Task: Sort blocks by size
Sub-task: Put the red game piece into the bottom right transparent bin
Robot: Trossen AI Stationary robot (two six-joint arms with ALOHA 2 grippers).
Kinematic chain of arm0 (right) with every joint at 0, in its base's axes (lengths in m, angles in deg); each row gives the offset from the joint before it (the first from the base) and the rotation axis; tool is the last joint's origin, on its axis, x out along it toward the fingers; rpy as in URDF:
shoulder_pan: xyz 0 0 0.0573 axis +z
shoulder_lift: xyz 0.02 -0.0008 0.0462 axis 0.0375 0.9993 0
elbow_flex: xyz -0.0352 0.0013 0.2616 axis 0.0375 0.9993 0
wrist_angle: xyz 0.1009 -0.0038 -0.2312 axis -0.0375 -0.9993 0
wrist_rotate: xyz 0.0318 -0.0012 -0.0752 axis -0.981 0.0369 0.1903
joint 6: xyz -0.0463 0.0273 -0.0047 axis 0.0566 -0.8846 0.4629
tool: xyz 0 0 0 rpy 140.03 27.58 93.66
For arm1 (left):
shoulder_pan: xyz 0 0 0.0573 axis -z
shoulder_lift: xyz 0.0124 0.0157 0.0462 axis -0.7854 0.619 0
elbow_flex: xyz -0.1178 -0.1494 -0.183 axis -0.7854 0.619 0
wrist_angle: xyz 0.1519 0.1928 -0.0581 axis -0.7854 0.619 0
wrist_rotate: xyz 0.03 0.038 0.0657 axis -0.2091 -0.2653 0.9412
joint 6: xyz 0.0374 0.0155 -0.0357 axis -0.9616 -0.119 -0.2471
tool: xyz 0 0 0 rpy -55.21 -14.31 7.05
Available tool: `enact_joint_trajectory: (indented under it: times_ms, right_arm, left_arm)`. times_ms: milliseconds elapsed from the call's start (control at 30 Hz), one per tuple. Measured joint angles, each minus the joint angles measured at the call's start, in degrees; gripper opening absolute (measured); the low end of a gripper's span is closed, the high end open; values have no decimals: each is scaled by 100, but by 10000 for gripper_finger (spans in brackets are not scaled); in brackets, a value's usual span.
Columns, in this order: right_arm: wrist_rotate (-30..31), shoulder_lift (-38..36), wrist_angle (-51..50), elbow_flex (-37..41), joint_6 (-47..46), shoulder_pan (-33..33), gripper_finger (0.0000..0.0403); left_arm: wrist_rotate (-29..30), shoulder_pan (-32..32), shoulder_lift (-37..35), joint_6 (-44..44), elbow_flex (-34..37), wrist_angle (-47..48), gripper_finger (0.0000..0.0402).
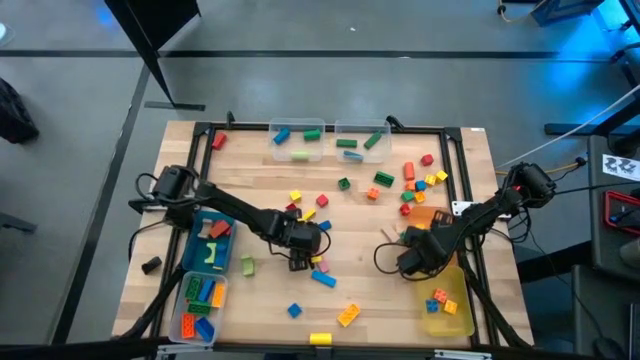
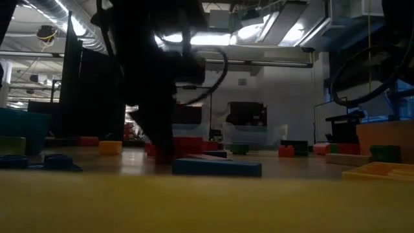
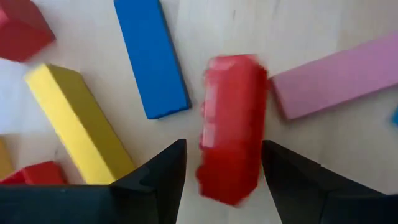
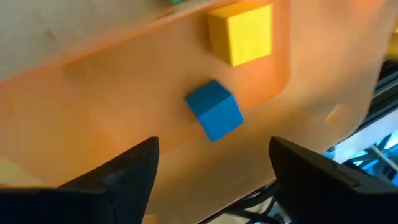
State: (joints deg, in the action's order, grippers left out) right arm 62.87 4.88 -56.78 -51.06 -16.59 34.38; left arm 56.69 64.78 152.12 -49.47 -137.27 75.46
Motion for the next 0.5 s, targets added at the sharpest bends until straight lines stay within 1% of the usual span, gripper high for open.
enact_joint_trajectory:
  times_ms: [100,200,267,367,500]
  right_arm:
    - [-238,2,-2,-12,-5,2,302]
    - [-272,4,-65,-103,0,2,292]
    - [-237,4,-117,-233,23,2,283]
    - [-92,4,-239,-515,32,2,269]
    - [127,2,-350,-978,43,2,252]
  left_arm:
    - [0,-1,88,-77,46,-69,193]
    - [20,-1,94,-139,75,-125,192]
    - [16,0,85,-218,75,-131,183]
    - [6,36,85,-474,75,-147,149]
    - [9,73,79,-665,68,-125,83]
